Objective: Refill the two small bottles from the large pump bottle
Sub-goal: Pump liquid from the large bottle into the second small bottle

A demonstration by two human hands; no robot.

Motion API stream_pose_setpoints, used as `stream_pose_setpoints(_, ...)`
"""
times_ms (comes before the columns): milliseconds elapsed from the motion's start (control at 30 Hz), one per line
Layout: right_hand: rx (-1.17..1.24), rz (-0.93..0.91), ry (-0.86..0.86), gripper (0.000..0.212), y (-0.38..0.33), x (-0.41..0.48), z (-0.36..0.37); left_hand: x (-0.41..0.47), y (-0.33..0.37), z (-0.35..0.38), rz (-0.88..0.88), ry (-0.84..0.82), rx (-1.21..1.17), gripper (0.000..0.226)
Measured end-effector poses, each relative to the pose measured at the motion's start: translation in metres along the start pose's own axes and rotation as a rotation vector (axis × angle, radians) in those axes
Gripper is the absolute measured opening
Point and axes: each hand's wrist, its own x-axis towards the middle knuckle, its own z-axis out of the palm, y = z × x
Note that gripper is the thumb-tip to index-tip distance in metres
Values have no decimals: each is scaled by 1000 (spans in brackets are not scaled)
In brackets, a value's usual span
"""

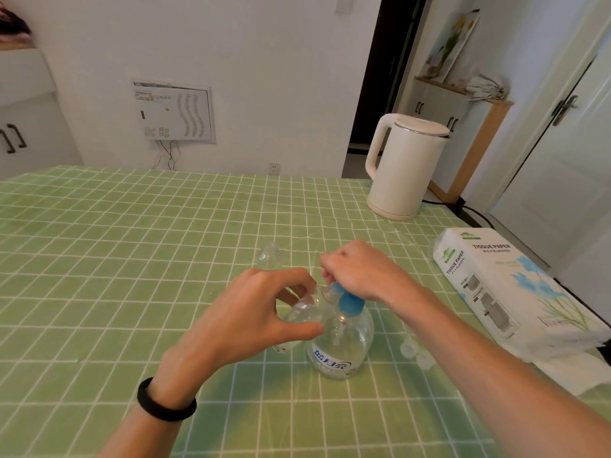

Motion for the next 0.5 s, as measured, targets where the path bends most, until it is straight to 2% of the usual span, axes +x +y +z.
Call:
stream_pose_setpoints(100,31,-1,26,44,3,4,1,0,0,0,-3,-3,-10,36)
stream_pose_setpoints(233,55,36,-23,36,3,3,7,1,-2,1,-8,-6,24,37)
stream_pose_setpoints(500,50,13,-3,47,1,-1,4,0,-1,1,-2,0,13,36)
